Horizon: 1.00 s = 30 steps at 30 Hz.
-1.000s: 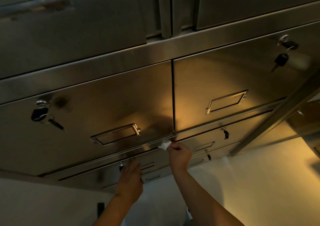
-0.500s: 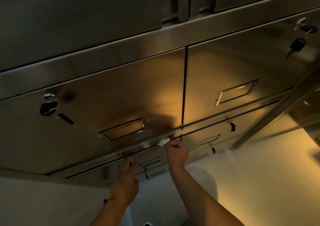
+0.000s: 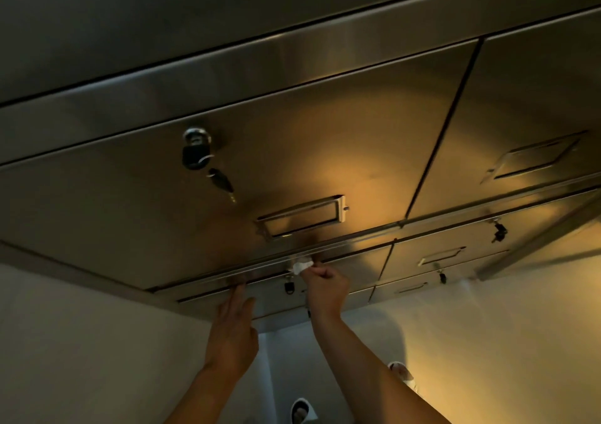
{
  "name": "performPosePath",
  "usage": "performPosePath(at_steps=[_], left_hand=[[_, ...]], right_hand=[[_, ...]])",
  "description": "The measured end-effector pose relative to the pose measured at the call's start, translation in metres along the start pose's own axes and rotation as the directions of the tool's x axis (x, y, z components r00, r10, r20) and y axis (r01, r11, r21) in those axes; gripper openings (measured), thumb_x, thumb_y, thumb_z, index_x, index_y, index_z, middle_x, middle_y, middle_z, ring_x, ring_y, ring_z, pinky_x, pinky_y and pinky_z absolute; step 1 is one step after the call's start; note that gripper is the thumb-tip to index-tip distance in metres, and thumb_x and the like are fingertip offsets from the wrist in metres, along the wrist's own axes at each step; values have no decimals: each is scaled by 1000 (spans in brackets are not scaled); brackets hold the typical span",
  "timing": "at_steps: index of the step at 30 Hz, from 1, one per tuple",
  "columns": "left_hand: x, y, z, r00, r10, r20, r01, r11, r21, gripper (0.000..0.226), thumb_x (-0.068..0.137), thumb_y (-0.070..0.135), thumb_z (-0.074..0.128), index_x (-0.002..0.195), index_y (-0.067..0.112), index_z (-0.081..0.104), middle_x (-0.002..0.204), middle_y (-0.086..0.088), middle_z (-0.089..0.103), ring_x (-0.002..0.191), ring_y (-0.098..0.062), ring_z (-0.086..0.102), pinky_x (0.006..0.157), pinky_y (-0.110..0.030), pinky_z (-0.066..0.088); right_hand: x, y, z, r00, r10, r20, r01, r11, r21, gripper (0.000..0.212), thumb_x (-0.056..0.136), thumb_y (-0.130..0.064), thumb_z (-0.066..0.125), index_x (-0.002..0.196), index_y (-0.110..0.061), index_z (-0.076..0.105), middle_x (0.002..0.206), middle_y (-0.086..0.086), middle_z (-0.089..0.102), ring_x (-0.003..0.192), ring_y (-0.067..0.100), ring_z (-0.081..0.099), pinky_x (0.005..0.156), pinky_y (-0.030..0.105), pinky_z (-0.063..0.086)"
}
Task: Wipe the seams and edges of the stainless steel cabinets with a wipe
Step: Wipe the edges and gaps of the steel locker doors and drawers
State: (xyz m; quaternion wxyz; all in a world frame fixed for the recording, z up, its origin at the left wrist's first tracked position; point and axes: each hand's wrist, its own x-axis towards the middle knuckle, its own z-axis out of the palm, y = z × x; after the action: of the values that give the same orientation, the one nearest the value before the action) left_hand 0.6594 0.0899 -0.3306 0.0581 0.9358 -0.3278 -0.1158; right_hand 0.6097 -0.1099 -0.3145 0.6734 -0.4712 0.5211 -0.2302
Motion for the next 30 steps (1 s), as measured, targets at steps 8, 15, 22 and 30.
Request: performPosePath(at_steps=[8,15,22,30], left_hand=[[-19,-39,2,996,-83,-37,80,995,-63,78,55,-8,85,130,6,67,163,-13,34,145,-36,39,110,-51,46],[-29,-56,2,981,-180,-66,175,981,-78,69,64,-6,76,131,7,67,168,-13,27,149,-40,37,110,-57,46],[-37,-81,-1,967,-238,-90,225,965,-135,66,62,-8,76,126,3,69,165,-17,33,141,-39,47,102,-49,53],[-41,-91,-7,959,-276,-62,265,953,-146,64,80,9,72,142,11,58,171,-9,19,157,-30,21,122,-44,31]], right_hand=[[-37,21,47,996,16,87,-20,999,46,29,72,6,86,58,-12,68,49,-14,59,47,-6,52,53,8,43],[-61,38,79,987,-2,160,-2,1000,19,30,74,11,82,60,-13,69,55,-7,62,49,-7,55,54,6,44],[-81,58,112,969,44,244,-45,999,1,38,75,7,81,54,-21,66,51,-11,58,48,0,50,54,14,45],[-107,76,149,949,17,315,6,997,-73,32,76,1,84,59,-21,68,55,-8,60,49,-3,49,54,13,43]])
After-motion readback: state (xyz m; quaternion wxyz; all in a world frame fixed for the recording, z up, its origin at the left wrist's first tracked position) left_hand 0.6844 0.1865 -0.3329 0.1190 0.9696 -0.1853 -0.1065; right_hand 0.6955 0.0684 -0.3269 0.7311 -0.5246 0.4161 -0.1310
